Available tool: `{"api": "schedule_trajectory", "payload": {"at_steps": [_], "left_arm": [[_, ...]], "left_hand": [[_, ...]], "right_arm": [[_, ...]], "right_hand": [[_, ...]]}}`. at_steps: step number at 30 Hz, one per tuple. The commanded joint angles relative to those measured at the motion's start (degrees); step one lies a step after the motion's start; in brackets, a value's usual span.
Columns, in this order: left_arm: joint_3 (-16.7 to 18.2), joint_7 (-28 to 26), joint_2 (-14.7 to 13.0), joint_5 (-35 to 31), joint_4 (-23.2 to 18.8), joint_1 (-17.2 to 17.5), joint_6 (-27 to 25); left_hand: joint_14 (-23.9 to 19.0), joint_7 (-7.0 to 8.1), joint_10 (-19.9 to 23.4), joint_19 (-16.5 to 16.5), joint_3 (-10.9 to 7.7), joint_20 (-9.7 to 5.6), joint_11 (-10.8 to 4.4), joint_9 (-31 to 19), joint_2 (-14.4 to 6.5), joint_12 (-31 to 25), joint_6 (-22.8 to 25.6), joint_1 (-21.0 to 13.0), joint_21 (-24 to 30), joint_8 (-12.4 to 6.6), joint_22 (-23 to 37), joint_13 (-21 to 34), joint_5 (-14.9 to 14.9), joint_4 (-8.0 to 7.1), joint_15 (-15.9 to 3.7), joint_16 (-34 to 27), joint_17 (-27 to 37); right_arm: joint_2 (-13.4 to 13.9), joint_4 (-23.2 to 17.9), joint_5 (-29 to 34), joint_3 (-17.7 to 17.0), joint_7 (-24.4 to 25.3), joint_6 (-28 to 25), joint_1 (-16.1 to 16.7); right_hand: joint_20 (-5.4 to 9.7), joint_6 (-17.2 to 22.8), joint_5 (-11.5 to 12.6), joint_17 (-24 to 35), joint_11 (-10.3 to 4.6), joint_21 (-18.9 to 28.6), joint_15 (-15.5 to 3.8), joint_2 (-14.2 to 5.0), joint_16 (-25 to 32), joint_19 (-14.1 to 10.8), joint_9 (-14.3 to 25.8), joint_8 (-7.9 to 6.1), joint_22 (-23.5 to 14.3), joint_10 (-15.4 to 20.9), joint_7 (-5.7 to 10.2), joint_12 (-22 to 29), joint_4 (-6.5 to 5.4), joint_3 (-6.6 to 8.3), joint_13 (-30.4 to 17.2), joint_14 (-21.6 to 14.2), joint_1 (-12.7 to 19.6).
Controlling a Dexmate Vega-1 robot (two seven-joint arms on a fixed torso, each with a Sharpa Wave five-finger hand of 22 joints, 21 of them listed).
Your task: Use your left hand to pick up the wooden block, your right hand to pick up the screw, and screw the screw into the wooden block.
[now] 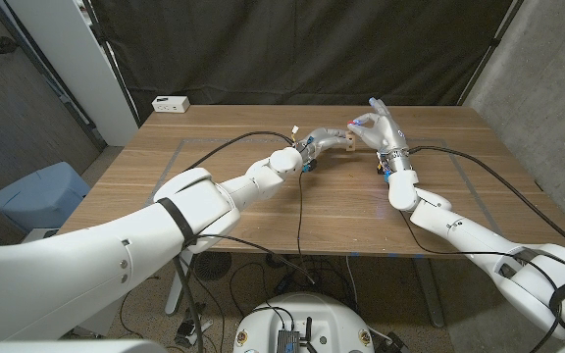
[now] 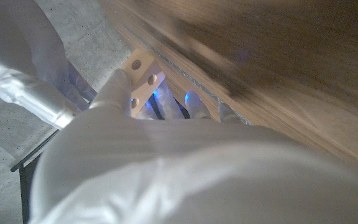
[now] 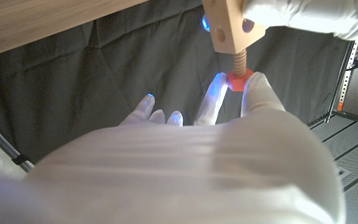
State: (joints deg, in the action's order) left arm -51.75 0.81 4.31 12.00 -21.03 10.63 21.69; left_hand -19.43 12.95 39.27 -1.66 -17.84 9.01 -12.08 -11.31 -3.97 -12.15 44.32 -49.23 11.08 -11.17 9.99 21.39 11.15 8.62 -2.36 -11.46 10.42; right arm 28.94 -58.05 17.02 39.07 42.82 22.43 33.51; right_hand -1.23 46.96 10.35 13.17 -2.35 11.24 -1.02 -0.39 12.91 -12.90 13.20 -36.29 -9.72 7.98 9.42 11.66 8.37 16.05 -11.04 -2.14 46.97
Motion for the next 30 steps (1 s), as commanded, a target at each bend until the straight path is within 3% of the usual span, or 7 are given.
{"api": "schedule_trajectory", "payload": {"at_steps": [1,30], "left_arm": [[-0.14,0.00,0.02,0.16,0.06,-0.15,-0.23],[-0.21,0.16,0.04,0.12,0.05,-0.08,-0.20]], "left_hand": [[-0.02,-0.18,-0.35,0.04,-0.38,0.55,-0.16,-0.17,-0.13,-0.33,0.47,-0.33,0.19,-0.33,0.21,0.17,0.41,0.10,-2.83,-0.05,0.00],[-0.06,-0.19,-0.30,0.04,-0.36,0.56,-0.15,-0.17,-0.10,-0.36,0.43,-0.36,0.18,-0.33,0.21,0.19,0.41,0.09,-2.83,-0.06,0.00]], "right_arm": [[-0.06,0.24,-0.19,0.19,-0.18,0.05,-0.12],[0.22,0.46,-0.47,0.33,-0.67,0.27,0.03]], "right_hand": [[0.08,-0.14,0.38,0.12,-0.19,0.06,-0.09,-0.11,0.12,-0.31,0.08,-0.24,-0.31,0.38,0.13,-0.07,0.06,-0.15,-0.27,-0.22,-0.44],[0.06,-0.04,0.37,0.13,-0.08,0.06,0.00,-0.06,0.13,-0.30,0.05,-0.27,-0.31,0.35,0.26,-0.09,0.04,-0.23,-0.27,-0.26,-0.59]]}}
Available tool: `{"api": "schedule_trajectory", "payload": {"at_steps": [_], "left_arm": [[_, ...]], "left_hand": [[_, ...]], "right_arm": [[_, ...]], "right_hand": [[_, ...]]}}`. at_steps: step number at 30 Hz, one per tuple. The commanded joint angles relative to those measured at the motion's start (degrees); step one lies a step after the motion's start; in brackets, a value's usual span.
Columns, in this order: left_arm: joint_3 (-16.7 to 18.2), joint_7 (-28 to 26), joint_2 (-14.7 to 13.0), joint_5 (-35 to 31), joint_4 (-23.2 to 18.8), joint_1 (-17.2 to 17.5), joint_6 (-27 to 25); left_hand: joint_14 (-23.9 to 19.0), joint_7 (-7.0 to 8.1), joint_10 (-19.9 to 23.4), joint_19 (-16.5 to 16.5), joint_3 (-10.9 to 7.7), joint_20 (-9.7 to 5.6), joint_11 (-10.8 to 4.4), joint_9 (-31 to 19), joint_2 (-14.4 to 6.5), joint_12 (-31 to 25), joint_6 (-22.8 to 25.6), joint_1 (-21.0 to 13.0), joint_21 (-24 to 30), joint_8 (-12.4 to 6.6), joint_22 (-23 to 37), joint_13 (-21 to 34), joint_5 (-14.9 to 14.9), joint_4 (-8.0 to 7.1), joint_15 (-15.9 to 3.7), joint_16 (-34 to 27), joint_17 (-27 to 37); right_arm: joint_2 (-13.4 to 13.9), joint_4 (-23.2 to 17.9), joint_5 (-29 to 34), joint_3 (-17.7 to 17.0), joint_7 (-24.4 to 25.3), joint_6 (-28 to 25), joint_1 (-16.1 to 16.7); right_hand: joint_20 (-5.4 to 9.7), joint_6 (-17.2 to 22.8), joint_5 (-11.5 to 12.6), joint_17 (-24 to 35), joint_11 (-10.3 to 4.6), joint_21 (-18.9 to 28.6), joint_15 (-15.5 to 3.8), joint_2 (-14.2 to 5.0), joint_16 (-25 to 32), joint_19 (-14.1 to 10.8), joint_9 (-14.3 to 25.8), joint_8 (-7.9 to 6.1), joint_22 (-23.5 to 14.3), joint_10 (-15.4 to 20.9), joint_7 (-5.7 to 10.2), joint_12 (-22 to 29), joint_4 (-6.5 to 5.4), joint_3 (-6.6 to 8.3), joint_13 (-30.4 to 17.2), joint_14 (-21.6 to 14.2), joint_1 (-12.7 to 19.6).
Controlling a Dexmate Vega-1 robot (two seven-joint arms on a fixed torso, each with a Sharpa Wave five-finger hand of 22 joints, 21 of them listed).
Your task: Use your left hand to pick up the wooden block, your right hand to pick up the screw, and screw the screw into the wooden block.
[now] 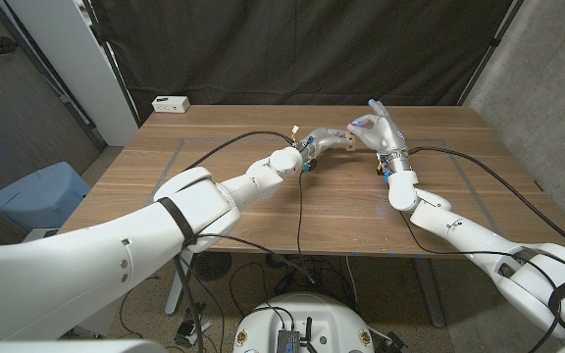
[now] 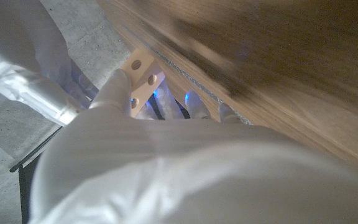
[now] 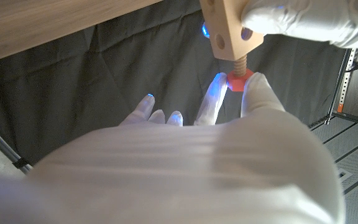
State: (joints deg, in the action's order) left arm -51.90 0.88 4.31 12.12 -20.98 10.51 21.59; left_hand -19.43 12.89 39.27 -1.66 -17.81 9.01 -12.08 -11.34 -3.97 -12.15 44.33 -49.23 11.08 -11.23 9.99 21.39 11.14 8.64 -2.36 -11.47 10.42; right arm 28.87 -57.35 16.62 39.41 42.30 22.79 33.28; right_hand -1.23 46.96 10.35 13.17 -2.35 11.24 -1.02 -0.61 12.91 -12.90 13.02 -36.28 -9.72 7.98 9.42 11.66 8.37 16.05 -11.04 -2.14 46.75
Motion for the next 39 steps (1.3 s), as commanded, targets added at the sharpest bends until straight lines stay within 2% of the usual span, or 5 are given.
{"api": "schedule_trajectory", "payload": {"at_steps": [1,15,39], "left_arm": [[-0.04,0.07,0.05,0.03,0.00,0.06,-0.09],[0.05,0.13,-0.16,-0.05,-0.05,0.24,0.43],[-0.03,0.37,-0.05,0.44,0.11,-0.28,-1.51]], "left_hand": [[-0.03,-0.13,-0.29,0.07,-0.39,0.58,-0.16,-0.14,-0.11,-0.37,0.41,-0.37,0.17,-0.28,0.21,0.19,0.42,0.07,-2.80,-0.04,0.00],[-0.05,-0.13,-0.33,0.02,-0.37,0.58,-0.17,-0.14,-0.08,-0.35,0.41,-0.37,0.19,-0.29,0.21,0.19,0.42,0.07,-2.80,-0.05,0.00],[-0.07,-0.13,-0.31,-0.02,-0.36,0.54,-0.16,-0.14,-0.12,-0.37,0.42,-0.36,0.20,-0.31,0.22,0.21,0.42,0.03,-2.83,-0.06,0.01]], "right_arm": [[0.23,-0.34,-0.20,-0.10,-0.13,-0.25,0.35],[0.19,-0.18,-0.14,-0.04,-0.21,-0.28,0.35],[0.01,1.05,-0.07,0.49,-0.45,0.11,-0.29]], "right_hand": [[0.05,-0.02,0.37,0.13,-0.11,0.06,-0.01,0.16,0.13,-0.30,0.22,-0.28,-0.31,0.34,0.28,-0.09,0.04,-0.23,-0.28,-0.27,-0.37],[0.05,0.02,0.37,0.12,-0.09,0.05,-0.01,0.17,0.12,-0.26,0.21,-0.31,-0.31,0.40,0.13,-0.07,0.06,-0.24,-0.28,-0.23,-0.37],[0.08,-0.12,0.38,0.12,-0.17,0.04,0.01,0.19,0.13,-0.24,0.19,-0.25,-0.31,0.28,0.25,-0.12,0.08,-0.26,-0.27,-0.28,-0.41]]}}
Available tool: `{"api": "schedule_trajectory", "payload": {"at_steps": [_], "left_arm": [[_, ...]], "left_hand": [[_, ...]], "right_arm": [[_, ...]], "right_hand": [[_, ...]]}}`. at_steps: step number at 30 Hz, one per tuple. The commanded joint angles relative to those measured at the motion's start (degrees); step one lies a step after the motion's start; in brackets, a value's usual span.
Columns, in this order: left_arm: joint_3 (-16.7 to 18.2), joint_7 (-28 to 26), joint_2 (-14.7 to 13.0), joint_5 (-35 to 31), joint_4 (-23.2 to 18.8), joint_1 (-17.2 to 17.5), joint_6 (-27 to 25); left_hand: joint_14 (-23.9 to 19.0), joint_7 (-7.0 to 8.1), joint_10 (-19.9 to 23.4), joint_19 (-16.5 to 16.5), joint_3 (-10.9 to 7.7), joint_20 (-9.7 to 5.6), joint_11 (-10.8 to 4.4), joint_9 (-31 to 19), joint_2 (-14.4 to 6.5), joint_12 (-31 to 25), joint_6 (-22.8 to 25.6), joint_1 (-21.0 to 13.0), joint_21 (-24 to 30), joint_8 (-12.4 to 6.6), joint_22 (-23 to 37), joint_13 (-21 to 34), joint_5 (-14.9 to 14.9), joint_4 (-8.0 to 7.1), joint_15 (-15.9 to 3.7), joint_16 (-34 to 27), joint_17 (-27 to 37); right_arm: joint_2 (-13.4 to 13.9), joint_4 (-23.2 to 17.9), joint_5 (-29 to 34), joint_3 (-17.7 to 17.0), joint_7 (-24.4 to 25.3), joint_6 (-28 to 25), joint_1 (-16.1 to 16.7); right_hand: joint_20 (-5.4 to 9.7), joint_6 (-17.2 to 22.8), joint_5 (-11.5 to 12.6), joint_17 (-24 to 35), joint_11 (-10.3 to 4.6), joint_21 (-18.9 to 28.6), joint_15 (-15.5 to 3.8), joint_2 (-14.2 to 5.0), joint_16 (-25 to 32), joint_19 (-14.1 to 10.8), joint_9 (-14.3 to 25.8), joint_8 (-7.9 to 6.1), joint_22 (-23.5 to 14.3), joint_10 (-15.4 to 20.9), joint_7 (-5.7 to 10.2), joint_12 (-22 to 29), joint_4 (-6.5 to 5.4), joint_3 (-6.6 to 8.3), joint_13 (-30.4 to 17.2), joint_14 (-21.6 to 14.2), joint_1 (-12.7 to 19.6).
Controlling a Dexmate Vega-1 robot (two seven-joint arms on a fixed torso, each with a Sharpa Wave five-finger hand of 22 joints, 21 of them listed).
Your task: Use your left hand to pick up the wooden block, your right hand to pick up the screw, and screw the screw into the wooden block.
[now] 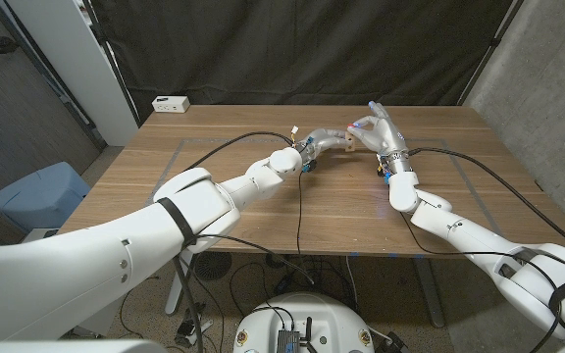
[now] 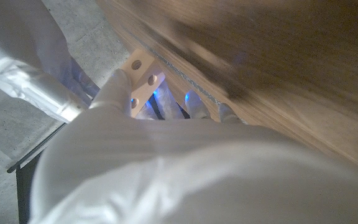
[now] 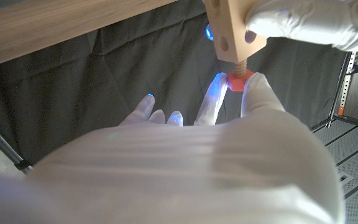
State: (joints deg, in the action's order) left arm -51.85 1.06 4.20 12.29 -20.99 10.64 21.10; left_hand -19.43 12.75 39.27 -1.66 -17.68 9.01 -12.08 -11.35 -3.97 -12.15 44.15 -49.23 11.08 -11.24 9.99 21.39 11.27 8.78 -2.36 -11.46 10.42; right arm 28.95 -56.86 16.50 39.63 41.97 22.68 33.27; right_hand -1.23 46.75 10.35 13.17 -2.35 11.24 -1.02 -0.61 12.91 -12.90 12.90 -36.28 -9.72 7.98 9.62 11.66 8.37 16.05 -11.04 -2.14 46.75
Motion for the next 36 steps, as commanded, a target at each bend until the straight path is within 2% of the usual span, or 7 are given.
{"api": "schedule_trajectory", "payload": {"at_steps": [1,21,36], "left_arm": [[-0.13,0.17,0.08,0.26,0.15,-0.46,-1.21],[-0.87,0.03,0.68,1.10,0.33,-1.47,-4.58],[-1.19,-0.17,0.61,1.41,0.33,-1.55,-4.90]], "left_hand": [[-0.07,0.01,-0.30,-0.03,-0.49,0.57,-0.16,-0.13,-0.13,-0.37,0.61,-0.37,0.20,-0.30,0.22,0.21,0.30,-0.10,-2.80,-0.06,0.00],[-0.09,0.00,-0.35,-0.11,-0.46,0.46,-0.16,-0.13,-0.07,-0.35,0.50,-0.38,0.22,-0.26,0.22,0.21,0.30,-0.08,-2.86,-0.05,0.00],[-0.06,0.01,-0.31,-0.07,-0.49,0.51,-0.16,-0.13,-0.15,-0.37,0.62,-0.40,0.19,-0.31,0.22,0.22,0.31,-0.10,-2.74,-0.05,0.00]], "right_arm": [[-0.04,0.49,0.08,0.28,-0.13,0.07,-0.26],[-0.20,1.35,0.12,0.84,-0.44,0.09,-0.80],[-0.64,2.42,-0.14,1.34,-1.11,0.37,-1.59]], "right_hand": [[0.06,0.07,0.38,0.12,-0.15,0.05,0.03,0.19,0.13,-0.26,0.31,-0.24,-0.31,0.32,0.07,-0.10,0.08,-0.27,-0.27,-0.27,-0.42],[0.01,-0.03,0.38,0.12,-0.27,0.03,0.00,0.22,0.13,-0.19,0.30,-0.20,-0.31,0.25,0.10,-0.13,0.06,-0.31,-0.27,-0.26,-0.52],[-0.02,-0.16,0.38,0.13,-0.19,0.02,-0.02,0.19,0.13,-0.14,0.28,-0.14,-0.31,0.18,0.15,-0.15,0.04,-0.32,-0.27,-0.25,-0.60]]}}
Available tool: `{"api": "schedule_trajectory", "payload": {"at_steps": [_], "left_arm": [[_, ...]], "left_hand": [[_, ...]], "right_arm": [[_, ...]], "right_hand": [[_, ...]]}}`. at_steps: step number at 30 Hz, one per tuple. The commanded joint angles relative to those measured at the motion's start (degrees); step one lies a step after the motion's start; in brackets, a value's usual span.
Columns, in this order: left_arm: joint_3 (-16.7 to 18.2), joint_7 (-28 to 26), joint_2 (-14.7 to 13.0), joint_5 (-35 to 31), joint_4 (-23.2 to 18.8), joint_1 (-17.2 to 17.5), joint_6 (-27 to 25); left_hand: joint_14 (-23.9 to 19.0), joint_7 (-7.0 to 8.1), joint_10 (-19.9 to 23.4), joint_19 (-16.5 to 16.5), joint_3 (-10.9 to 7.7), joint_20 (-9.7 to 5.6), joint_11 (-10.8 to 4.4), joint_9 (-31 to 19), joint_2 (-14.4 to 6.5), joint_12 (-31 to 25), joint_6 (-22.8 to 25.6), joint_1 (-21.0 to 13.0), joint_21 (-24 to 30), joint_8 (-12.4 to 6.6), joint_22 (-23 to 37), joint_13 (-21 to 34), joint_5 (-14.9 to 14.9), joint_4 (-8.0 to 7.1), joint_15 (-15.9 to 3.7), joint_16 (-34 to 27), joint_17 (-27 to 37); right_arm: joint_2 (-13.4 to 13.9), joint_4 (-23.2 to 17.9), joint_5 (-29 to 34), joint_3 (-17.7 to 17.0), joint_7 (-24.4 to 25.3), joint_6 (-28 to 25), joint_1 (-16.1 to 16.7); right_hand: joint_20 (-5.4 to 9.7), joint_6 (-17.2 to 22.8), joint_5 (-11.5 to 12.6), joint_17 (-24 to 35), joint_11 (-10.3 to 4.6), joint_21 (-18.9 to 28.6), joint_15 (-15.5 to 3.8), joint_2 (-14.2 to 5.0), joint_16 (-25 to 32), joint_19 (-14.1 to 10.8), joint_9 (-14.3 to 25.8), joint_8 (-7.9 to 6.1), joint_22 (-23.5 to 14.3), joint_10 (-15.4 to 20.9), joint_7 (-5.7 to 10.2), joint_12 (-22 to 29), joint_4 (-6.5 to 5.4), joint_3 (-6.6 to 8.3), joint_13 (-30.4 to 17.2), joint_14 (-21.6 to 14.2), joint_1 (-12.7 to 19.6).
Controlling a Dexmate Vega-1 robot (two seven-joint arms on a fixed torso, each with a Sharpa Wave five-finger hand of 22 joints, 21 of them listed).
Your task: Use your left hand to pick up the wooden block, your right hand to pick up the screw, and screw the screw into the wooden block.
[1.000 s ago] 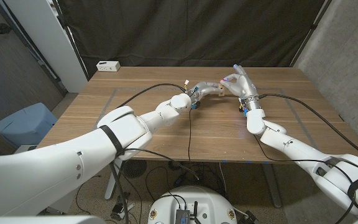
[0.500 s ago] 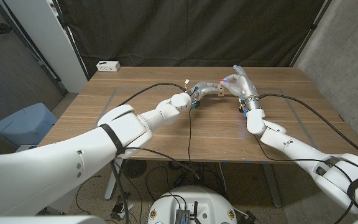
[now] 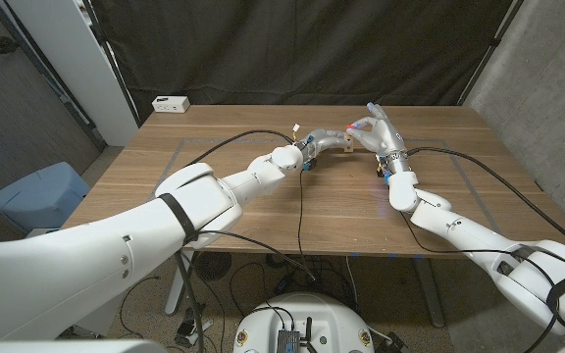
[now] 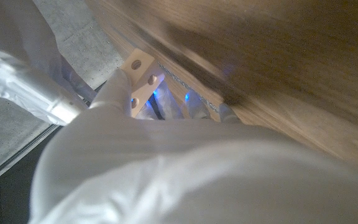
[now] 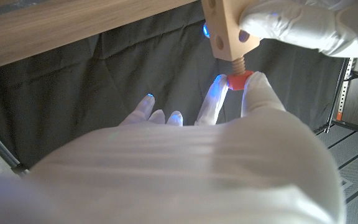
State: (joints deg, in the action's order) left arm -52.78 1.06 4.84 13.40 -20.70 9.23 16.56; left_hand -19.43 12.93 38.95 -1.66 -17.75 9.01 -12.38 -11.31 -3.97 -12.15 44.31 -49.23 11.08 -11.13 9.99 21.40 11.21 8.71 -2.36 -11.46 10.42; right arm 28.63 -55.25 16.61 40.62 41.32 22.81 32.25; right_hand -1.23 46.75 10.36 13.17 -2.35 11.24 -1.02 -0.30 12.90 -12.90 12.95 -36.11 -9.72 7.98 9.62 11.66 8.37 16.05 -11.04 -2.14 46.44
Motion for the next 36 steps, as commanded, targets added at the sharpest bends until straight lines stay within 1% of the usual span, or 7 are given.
{"api": "schedule_trajectory", "payload": {"at_steps": [1,16,21,25,36], "left_arm": [[-0.27,-0.16,-0.05,0.29,0.04,-0.14,-0.35],[-0.48,-0.12,-0.05,0.26,0.05,-0.38,-0.67],[-0.71,-0.25,-0.08,0.04,0.05,-0.51,-0.56],[-0.77,-0.28,-0.08,0.01,0.04,-0.54,-0.53],[-0.83,-0.24,0.02,0.14,0.07,-0.73,-1.21]], "left_hand": [[-0.08,-0.17,0.01,-0.06,-0.42,0.50,0.13,-0.17,-0.15,-0.37,0.48,-0.40,0.19,-0.43,0.22,0.22,0.37,-0.04,-2.75,-0.06,0.00],[-0.15,-0.16,-0.08,0.01,-0.40,0.58,0.13,-0.17,-0.13,-0.34,0.42,-0.38,0.16,-0.40,0.22,0.22,0.37,-0.04,-2.84,-0.08,0.01],[-0.12,-0.17,-0.07,0.02,-0.41,0.53,0.13,-0.17,-0.12,-0.34,0.36,-0.41,0.16,-0.38,0.22,0.22,0.37,-0.02,-2.89,-0.06,0.00],[-0.05,-0.17,0.01,0.03,-0.43,0.56,0.12,-0.17,-0.12,-0.37,0.37,-0.48,0.16,-0.38,0.22,0.22,0.38,0.02,-2.85,-0.02,-0.01],[-0.10,-0.16,0.03,0.01,-0.40,0.49,0.13,-0.17,-0.14,-0.38,0.37,-0.39,0.17,-0.38,0.22,0.23,0.37,-0.05,-2.85,-0.06,0.01]], "right_arm": [[-0.30,0.85,-0.26,0.38,-0.54,0.31,-0.61],[-0.23,0.70,-0.63,0.44,-1.07,-0.04,-0.63],[-0.20,0.77,-0.60,0.56,-1.34,0.04,-0.77],[-0.18,0.51,-0.61,0.52,-1.43,-0.38,-0.73],[-0.07,0.44,-0.71,0.61,-2.04,-0.51,-0.83]], "right_hand": [[-0.04,-0.09,0.38,0.14,-0.20,0.02,0.00,-0.12,0.14,-0.14,0.23,-0.33,-0.31,0.19,0.15,-0.15,0.03,-0.32,-0.27,-0.26,-0.30],[-0.05,-0.18,0.35,0.15,-0.28,0.01,0.09,-0.15,0.13,-0.09,0.21,-0.28,-0.31,0.12,0.23,-0.17,-0.01,-0.35,-0.27,-0.22,-0.41],[-0.06,-0.47,0.34,0.15,-0.09,0.02,0.12,-0.12,0.11,-0.10,0.20,-0.16,-0.32,0.01,0.31,-0.21,-0.02,-0.38,-0.28,-0.16,-0.47],[-0.09,-0.74,0.32,0.15,-0.35,0.02,0.14,-0.02,0.11,-0.08,0.19,-0.04,-0.32,-0.13,0.41,-0.26,-0.03,-0.44,-0.28,-0.16,-0.57],[-0.11,-1.84,0.29,0.14,-0.32,-0.01,0.16,0.29,0.05,0.02,0.14,0.45,-0.32,-0.55,0.71,-0.39,-0.10,-0.65,-0.28,-0.03,-0.92]]}}
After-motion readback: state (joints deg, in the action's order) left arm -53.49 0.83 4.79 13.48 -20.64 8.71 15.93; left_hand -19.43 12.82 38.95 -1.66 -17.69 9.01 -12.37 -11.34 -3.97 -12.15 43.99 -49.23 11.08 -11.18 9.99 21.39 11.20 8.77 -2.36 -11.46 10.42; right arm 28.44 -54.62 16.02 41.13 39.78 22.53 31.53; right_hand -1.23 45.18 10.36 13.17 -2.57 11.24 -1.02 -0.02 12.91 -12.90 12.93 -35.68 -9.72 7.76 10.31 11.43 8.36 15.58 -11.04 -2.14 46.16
